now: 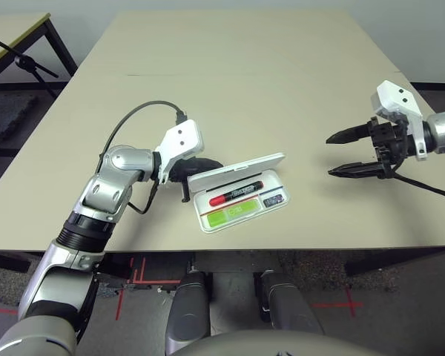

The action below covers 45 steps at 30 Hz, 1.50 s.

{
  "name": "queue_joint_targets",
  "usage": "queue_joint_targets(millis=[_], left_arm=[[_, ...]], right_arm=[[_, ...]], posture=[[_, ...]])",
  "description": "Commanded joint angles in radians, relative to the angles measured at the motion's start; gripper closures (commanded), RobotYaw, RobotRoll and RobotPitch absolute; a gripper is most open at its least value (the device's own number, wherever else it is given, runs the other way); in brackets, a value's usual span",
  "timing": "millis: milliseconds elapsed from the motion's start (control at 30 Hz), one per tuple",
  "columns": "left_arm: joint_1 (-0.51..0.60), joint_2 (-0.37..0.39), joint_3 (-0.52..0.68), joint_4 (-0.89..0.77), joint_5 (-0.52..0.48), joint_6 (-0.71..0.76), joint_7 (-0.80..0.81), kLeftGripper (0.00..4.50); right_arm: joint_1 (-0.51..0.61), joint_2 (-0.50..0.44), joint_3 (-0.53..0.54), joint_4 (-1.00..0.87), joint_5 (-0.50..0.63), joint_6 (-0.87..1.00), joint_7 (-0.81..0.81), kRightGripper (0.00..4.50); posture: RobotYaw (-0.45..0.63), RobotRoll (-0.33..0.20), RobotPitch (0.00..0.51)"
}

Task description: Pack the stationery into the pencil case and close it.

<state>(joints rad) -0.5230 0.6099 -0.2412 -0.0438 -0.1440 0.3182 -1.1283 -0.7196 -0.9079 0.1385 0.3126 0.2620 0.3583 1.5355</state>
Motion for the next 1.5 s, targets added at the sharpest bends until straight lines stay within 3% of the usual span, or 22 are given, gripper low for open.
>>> queue_joint_targets(millis=[33, 367, 600, 1000, 1167, 1267, 1500], left_arm=[[0.019, 0.000, -0.025, -0.046, -0.013, 0.016, -0.016, 4.44], [0.067, 0.035, -0.029, -0.179, -0.042, 0.053, -0.030, 4.44], [0.099, 0.024, -0.114, -0.224, -0.007, 0.075, -0.017, 4.44], [0.094, 0.055, -0.233, -0.076, 0.132, 0.035, -0.016, 4.44], [0.101, -0.008, -0.131, -0.070, 0.058, 0.017, 0.054, 4.44], [0.091, -0.066, -0.006, -0.055, -0.010, 0.008, 0.134, 3.89], [0.054, -0.186, 0.320, 0.033, -0.152, -0.033, 0.364, 1.26]], right_arm=[[0.004, 0.002, 0.002, -0.010, -0.011, -0.004, -0.002, 0.00], [0.004, 0.012, 0.004, -0.001, -0.025, -0.012, -0.005, 0.00], [-0.002, 0.029, 0.009, 0.007, -0.034, -0.018, -0.006, 0.00], [-0.003, 0.048, 0.010, 0.016, -0.048, -0.032, -0.009, 0.00], [0.001, 0.064, -0.006, 0.028, -0.046, -0.047, -0.039, 0.00], [-0.003, 0.095, -0.036, 0.060, -0.039, -0.066, -0.102, 0.00], [-0.036, 0.266, -0.224, 0.174, 0.046, -0.089, -0.382, 0.00]], posture=[[0.01, 0.000, 0.106], [0.02, 0.000, 0.107], [0.02, 0.000, 0.102], [0.02, 0.000, 0.091], [0.02, 0.000, 0.089], [0.02, 0.000, 0.090], [0.03, 0.000, 0.094]])
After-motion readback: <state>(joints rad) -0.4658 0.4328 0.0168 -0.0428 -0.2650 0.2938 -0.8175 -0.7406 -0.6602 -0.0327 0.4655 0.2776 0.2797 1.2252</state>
